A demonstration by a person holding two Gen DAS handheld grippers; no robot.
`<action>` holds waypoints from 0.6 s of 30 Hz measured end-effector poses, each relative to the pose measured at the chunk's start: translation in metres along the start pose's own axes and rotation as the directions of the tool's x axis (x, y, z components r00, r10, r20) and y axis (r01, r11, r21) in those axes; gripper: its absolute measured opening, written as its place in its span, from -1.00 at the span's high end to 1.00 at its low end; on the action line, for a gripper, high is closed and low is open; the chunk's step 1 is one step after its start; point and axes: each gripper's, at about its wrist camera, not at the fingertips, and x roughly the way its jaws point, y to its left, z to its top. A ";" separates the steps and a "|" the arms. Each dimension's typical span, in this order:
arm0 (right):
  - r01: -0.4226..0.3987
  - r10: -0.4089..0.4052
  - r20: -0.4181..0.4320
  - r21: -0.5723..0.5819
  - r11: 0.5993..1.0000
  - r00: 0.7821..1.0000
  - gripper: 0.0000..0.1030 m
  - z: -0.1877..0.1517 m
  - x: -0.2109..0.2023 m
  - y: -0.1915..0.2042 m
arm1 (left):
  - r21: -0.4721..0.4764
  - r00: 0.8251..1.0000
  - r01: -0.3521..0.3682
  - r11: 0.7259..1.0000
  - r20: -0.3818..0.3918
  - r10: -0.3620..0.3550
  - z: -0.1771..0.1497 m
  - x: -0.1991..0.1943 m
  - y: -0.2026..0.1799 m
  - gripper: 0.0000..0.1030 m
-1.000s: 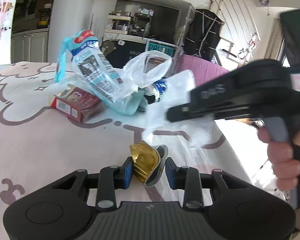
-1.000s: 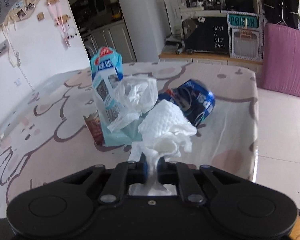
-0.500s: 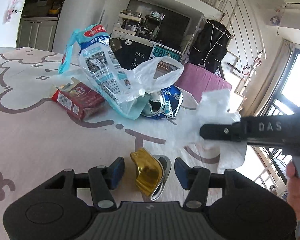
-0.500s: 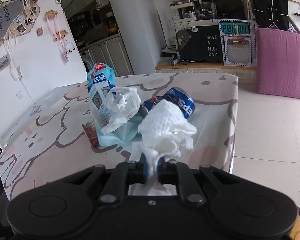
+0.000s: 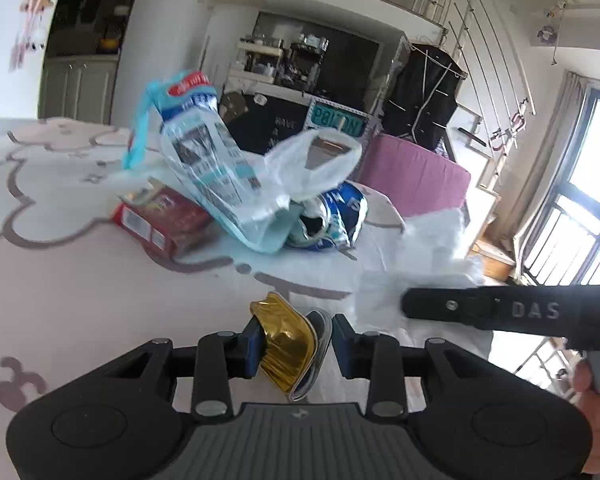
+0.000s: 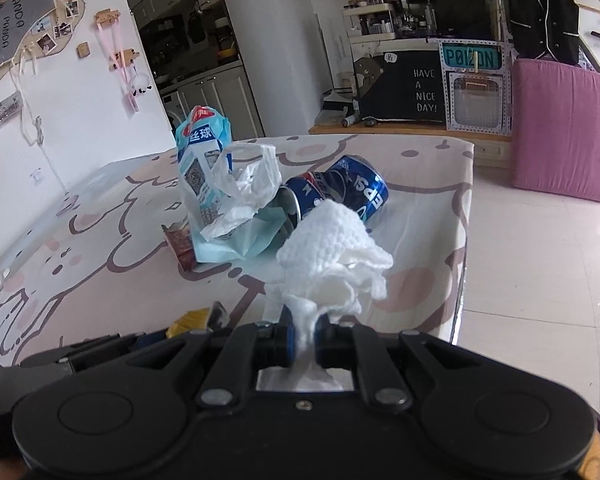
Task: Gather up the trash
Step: 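Carry the gold cup and tissue in both tools over the wastebasket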
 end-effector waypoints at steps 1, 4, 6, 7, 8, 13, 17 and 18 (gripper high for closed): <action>0.000 0.000 0.004 -0.002 1.000 1.000 0.81 0.000 -0.003 0.000 | 0.011 1.000 -0.010 1.000 0.006 0.010 0.001 -0.003 -0.001 0.28; 0.001 -0.001 0.023 -0.015 1.000 1.000 0.82 -0.001 -0.015 0.000 | 0.017 1.000 -0.020 1.000 0.018 0.020 0.005 -0.012 -0.002 0.28; 0.010 -0.009 0.039 -0.034 0.999 0.999 0.82 -0.002 -0.025 0.000 | 0.021 0.999 -0.031 0.999 0.027 0.030 0.007 -0.019 -0.005 0.29; 0.015 -0.013 0.046 -0.043 0.999 0.999 0.82 -0.003 -0.030 0.000 | 0.025 0.999 -0.037 0.999 0.030 0.037 0.007 -0.024 -0.007 0.29; 0.021 -0.018 0.052 -0.052 0.998 0.999 0.82 -0.005 -0.035 0.000 | 0.033 0.999 -0.042 0.999 0.032 0.040 0.008 -0.030 -0.010 0.28; 0.055 -0.048 0.091 -0.081 0.995 0.995 0.82 -0.015 -0.062 -0.001 | 0.061 0.998 -0.045 0.997 0.055 0.041 0.009 -0.054 -0.025 0.29; 0.075 -0.065 0.113 -0.085 0.994 0.992 0.82 -0.023 -0.084 -0.005 | 0.075 0.997 -0.042 0.996 0.061 0.038 0.008 -0.065 -0.039 0.29; 0.079 -0.068 0.118 -0.084 0.993 0.991 0.82 -0.024 -0.090 -0.006 | 0.081 0.998 -0.042 0.996 0.059 0.038 0.007 -0.067 -0.043 0.29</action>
